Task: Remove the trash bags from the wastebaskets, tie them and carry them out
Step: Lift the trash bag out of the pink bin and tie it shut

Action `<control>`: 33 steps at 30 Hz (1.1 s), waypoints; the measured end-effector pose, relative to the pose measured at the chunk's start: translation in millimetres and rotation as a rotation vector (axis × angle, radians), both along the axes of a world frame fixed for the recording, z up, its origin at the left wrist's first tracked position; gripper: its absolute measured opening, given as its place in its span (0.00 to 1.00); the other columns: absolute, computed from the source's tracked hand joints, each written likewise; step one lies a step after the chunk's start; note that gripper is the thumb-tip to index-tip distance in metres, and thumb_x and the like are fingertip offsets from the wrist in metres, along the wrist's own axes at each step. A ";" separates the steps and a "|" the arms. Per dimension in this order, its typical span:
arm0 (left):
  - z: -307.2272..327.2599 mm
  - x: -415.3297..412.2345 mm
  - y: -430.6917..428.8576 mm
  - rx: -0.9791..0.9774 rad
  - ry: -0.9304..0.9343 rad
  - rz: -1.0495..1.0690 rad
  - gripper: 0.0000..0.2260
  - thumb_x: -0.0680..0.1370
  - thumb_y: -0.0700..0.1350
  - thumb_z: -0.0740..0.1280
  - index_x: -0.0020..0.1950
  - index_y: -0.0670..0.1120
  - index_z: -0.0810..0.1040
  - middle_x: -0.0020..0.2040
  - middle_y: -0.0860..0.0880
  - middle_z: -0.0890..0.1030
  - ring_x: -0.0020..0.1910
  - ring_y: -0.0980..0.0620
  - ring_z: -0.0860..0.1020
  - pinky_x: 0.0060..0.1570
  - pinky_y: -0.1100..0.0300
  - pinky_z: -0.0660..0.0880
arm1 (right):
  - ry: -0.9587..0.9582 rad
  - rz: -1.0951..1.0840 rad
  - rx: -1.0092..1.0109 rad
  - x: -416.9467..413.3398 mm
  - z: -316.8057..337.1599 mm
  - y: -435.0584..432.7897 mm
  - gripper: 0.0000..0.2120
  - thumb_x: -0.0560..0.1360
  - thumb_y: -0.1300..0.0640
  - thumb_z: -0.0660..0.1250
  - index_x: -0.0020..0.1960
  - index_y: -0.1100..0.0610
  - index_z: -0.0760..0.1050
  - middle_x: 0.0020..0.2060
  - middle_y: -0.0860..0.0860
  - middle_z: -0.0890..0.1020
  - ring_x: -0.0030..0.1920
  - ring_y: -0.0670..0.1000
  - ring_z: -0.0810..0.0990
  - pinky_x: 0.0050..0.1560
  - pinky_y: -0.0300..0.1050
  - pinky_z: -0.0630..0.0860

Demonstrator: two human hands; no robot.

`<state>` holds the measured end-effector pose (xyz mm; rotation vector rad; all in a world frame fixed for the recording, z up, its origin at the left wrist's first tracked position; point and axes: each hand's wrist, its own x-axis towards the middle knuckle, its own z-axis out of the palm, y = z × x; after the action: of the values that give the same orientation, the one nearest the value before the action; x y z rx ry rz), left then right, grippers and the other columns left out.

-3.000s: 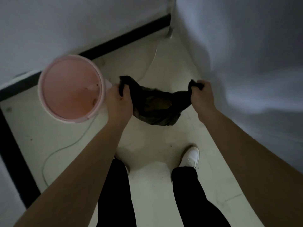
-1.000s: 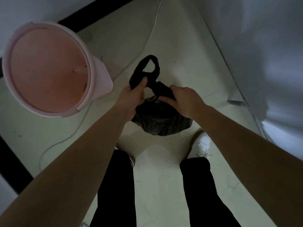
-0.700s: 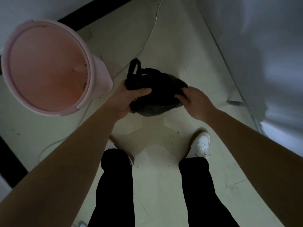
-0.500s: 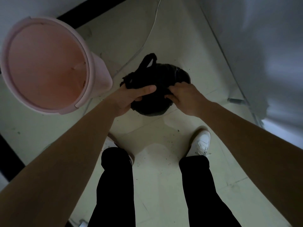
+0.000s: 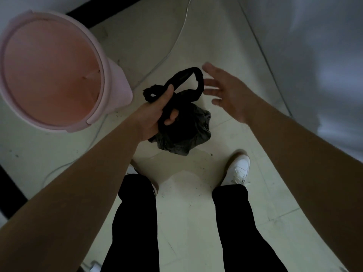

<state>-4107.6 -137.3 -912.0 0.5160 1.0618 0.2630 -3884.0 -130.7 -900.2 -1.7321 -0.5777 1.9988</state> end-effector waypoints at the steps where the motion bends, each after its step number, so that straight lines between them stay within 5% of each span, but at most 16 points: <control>1: -0.5 -0.6 -0.6 -0.014 -0.006 0.006 0.20 0.83 0.61 0.56 0.61 0.47 0.73 0.32 0.48 0.74 0.29 0.52 0.65 0.37 0.62 0.69 | -0.013 0.010 0.040 -0.2 2.0 4.6 0.17 0.77 0.42 0.69 0.62 0.46 0.79 0.52 0.43 0.83 0.49 0.45 0.79 0.52 0.41 0.73; 3: -1.3 -3.3 -1.0 -0.053 -0.020 0.025 0.23 0.83 0.61 0.55 0.63 0.45 0.76 0.36 0.48 0.76 0.31 0.52 0.67 0.39 0.62 0.70 | -0.109 0.036 0.123 -2.7 3.8 12.6 0.08 0.78 0.49 0.70 0.56 0.50 0.82 0.44 0.44 0.83 0.41 0.43 0.76 0.44 0.38 0.72; 7: -3.7 -11.9 -0.8 -0.107 -0.116 0.140 0.22 0.85 0.58 0.52 0.72 0.50 0.73 0.45 0.49 0.81 0.33 0.54 0.69 0.48 0.62 0.70 | -0.184 -0.052 0.130 -5.0 1.0 14.3 0.10 0.82 0.55 0.66 0.59 0.58 0.79 0.43 0.48 0.82 0.39 0.42 0.78 0.42 0.36 0.76; 13: -8.2 -10.5 3.8 -0.127 -0.053 0.332 0.16 0.85 0.55 0.52 0.62 0.50 0.75 0.47 0.46 0.85 0.37 0.52 0.74 0.49 0.56 0.76 | 0.056 -0.073 -0.219 -4.4 6.4 -28.0 0.14 0.82 0.58 0.63 0.65 0.63 0.74 0.53 0.54 0.81 0.48 0.49 0.82 0.50 0.43 0.80; 18: -8.0 -4.0 5.8 -0.146 -0.016 0.462 0.15 0.86 0.53 0.53 0.53 0.48 0.76 0.45 0.47 0.84 0.36 0.52 0.76 0.47 0.56 0.79 | 0.153 -0.105 -0.359 -12.7 1.5 -49.9 0.10 0.81 0.57 0.64 0.60 0.59 0.75 0.47 0.52 0.80 0.46 0.50 0.81 0.48 0.44 0.75; 21: -2.9 -1.1 3.5 -0.257 -0.138 0.522 0.17 0.85 0.53 0.53 0.44 0.47 0.73 0.50 0.44 0.83 0.33 0.53 0.75 0.43 0.59 0.79 | 0.034 0.138 -0.403 -26.9 -8.8 -58.8 0.09 0.82 0.55 0.63 0.60 0.57 0.75 0.48 0.52 0.80 0.45 0.49 0.80 0.44 0.43 0.74; 26: 1.0 -9.0 1.1 -0.213 -0.068 0.367 0.17 0.85 0.52 0.56 0.39 0.47 0.70 0.37 0.47 0.75 0.30 0.52 0.66 0.33 0.63 0.72 | -0.340 0.318 -0.152 -35.7 -24.9 -53.0 0.10 0.77 0.53 0.70 0.56 0.55 0.77 0.52 0.53 0.81 0.49 0.51 0.81 0.42 0.41 0.75; 28: 5.1 -13.2 5.6 -0.187 -0.054 0.319 0.17 0.85 0.52 0.57 0.38 0.47 0.70 0.35 0.47 0.72 0.30 0.52 0.64 0.30 0.64 0.70 | -0.582 0.251 0.123 -36.5 -33.4 -51.2 0.17 0.72 0.54 0.75 0.55 0.55 0.72 0.55 0.56 0.78 0.53 0.55 0.79 0.49 0.46 0.76; 30: 10.7 -14.6 12.3 -0.176 -0.052 0.249 0.17 0.84 0.53 0.57 0.38 0.47 0.69 0.34 0.48 0.71 0.30 0.53 0.63 0.29 0.64 0.68 | -0.629 0.259 0.341 -38.4 -37.6 -48.3 0.32 0.68 0.54 0.77 0.67 0.50 0.66 0.64 0.57 0.70 0.62 0.56 0.72 0.63 0.54 0.73; 33: 18.1 -12.9 20.4 -0.114 -0.028 0.107 0.17 0.85 0.53 0.55 0.38 0.48 0.68 0.33 0.48 0.71 0.29 0.52 0.62 0.31 0.63 0.66 | -0.563 0.544 0.318 -43.6 -42.2 -32.9 0.50 0.66 0.52 0.78 0.78 0.39 0.52 0.75 0.58 0.58 0.75 0.61 0.58 0.73 0.60 0.59</control>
<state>-4120.5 -116.9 -893.9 0.3530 1.0722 0.3009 -3927.6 -163.7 -942.4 -2.0715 -1.6029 1.5622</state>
